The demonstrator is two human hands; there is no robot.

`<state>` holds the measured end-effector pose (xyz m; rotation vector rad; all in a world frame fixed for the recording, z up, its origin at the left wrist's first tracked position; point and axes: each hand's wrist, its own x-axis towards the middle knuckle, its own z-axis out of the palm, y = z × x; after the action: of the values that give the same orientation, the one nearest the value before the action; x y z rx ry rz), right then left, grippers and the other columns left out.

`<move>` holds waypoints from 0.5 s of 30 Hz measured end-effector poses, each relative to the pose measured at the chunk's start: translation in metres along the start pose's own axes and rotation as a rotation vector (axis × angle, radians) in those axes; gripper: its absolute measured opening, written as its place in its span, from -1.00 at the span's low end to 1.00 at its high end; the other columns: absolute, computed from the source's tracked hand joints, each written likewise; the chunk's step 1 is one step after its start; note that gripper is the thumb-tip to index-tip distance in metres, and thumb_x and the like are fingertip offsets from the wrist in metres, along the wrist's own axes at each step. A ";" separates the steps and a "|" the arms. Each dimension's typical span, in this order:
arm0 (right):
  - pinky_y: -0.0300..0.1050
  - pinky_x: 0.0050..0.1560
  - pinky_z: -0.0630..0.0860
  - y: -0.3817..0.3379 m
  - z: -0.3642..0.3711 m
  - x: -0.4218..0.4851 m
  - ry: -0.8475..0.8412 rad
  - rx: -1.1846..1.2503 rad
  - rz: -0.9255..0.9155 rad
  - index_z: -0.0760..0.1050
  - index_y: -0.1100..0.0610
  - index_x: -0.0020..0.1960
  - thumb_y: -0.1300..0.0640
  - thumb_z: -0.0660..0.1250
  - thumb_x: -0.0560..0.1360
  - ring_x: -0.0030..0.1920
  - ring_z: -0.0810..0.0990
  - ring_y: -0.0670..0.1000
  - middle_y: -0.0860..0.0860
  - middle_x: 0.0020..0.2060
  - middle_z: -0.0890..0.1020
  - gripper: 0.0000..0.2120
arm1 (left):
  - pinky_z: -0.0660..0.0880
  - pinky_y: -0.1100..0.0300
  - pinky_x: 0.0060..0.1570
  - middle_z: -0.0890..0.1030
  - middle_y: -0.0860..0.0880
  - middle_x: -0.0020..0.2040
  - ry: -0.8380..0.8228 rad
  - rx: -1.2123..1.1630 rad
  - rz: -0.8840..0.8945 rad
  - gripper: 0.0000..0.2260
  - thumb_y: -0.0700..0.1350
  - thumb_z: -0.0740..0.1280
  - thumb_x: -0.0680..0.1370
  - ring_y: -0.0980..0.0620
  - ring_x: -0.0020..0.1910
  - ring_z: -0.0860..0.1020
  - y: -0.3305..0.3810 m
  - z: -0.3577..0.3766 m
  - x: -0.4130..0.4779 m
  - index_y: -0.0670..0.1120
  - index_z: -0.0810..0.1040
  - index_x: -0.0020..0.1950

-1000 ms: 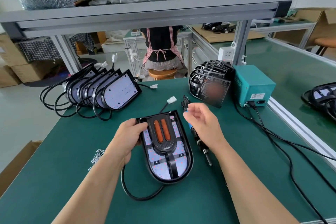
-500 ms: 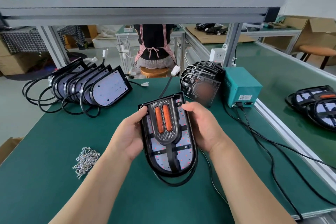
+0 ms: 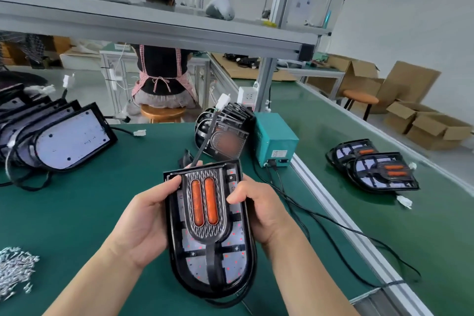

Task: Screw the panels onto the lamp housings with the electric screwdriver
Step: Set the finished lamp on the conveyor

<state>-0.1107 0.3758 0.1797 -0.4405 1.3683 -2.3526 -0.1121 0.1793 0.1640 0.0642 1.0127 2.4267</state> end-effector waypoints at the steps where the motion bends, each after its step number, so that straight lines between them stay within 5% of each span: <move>1: 0.02 -0.04 0.63 0.000 0.000 -0.002 -0.001 0.029 -0.022 0.64 0.21 0.17 0.28 0.30 0.20 -0.08 0.66 0.17 0.19 -0.01 0.67 -0.47 | 0.62 -0.08 0.08 0.61 -0.16 0.29 -0.030 0.020 -0.002 -0.59 -0.02 0.33 0.47 -0.13 0.15 0.66 0.001 0.003 0.001 -0.02 0.62 0.31; 6: 0.14 0.17 0.52 -0.001 -0.001 -0.008 0.009 0.060 -0.092 0.48 0.25 0.36 0.34 0.14 0.37 0.13 0.56 0.25 0.25 0.14 0.59 -0.44 | 0.59 -0.10 0.14 0.57 -0.21 0.33 -0.195 0.110 -0.056 -0.43 0.04 0.54 0.40 -0.17 0.18 0.63 0.003 0.022 0.010 -0.05 0.56 0.38; 9: 0.00 0.00 0.64 -0.005 -0.010 -0.018 0.044 0.076 -0.088 0.66 0.18 0.18 0.35 0.14 0.41 -0.02 0.71 0.13 0.14 0.01 0.72 -0.54 | 0.58 -0.06 0.11 0.60 -0.24 0.29 -0.183 0.182 -0.120 -0.39 0.14 0.56 0.38 -0.19 0.17 0.64 0.005 0.030 0.016 -0.13 0.58 0.34; 11: 0.02 0.02 0.64 -0.007 -0.010 -0.020 0.066 0.098 -0.098 0.66 0.22 0.19 0.29 0.26 0.36 0.00 0.71 0.16 0.18 0.04 0.71 -0.57 | 0.58 -0.04 0.12 0.60 -0.23 0.28 -0.164 0.240 -0.135 -0.38 0.20 0.53 0.40 -0.19 0.20 0.63 0.005 0.034 0.018 -0.14 0.59 0.33; 15: 0.21 0.31 0.36 -0.014 -0.008 -0.017 0.148 0.191 -0.059 0.50 0.34 0.34 0.18 0.46 0.19 0.17 0.48 0.29 0.33 0.25 0.49 -0.27 | 0.54 -0.08 0.25 0.62 -0.22 0.27 -0.032 0.472 -0.090 -0.40 0.31 0.35 0.45 -0.21 0.23 0.61 0.007 0.058 0.016 -0.12 0.64 0.27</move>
<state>-0.1021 0.3965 0.1866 -0.2594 1.1913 -2.5789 -0.1164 0.2202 0.2082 0.2134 1.5166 2.0541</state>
